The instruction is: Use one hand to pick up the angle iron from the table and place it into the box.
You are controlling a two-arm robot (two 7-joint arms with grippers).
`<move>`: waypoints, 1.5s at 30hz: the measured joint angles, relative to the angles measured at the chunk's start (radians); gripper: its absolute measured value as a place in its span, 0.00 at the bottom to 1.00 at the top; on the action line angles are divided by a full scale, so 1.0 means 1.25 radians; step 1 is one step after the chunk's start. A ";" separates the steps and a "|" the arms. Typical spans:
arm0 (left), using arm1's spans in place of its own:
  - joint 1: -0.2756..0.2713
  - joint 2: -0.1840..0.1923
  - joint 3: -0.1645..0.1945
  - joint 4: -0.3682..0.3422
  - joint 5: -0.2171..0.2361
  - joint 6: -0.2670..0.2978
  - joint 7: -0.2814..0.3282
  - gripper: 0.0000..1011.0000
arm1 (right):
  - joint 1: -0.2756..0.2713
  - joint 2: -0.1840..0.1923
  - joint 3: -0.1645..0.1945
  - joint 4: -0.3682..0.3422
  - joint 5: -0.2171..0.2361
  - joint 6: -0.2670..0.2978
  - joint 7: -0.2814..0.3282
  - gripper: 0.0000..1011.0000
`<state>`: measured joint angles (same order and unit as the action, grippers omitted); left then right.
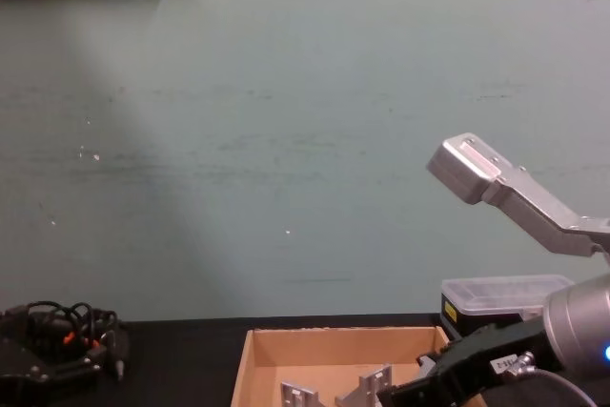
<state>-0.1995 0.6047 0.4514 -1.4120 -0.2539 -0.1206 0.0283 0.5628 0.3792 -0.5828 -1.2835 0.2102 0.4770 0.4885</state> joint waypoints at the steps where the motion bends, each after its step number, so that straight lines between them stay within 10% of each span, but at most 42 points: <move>1: 0.000 0.000 0.000 0.000 0.000 0.000 0.000 1.00 | 0.001 -0.002 0.000 0.002 -0.001 0.000 0.002 0.73; 22: 0.000 0.000 0.000 0.000 0.000 0.000 0.000 1.00 | 0.013 -0.019 -0.007 0.031 -0.023 -0.009 0.012 0.73; 32: 0.000 0.000 0.000 0.000 0.000 0.000 0.000 1.00 | 0.012 -0.018 -0.006 0.030 -0.021 -0.009 0.012 0.98; 45: 0.000 0.000 0.000 0.000 0.000 0.000 0.000 1.00 | 0.011 -0.018 -0.006 0.029 -0.019 -0.009 0.012 0.99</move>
<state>-0.1995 0.6047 0.4514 -1.4120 -0.2539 -0.1205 0.0282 0.5763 0.3571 -0.5903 -1.2476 0.1865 0.4655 0.5036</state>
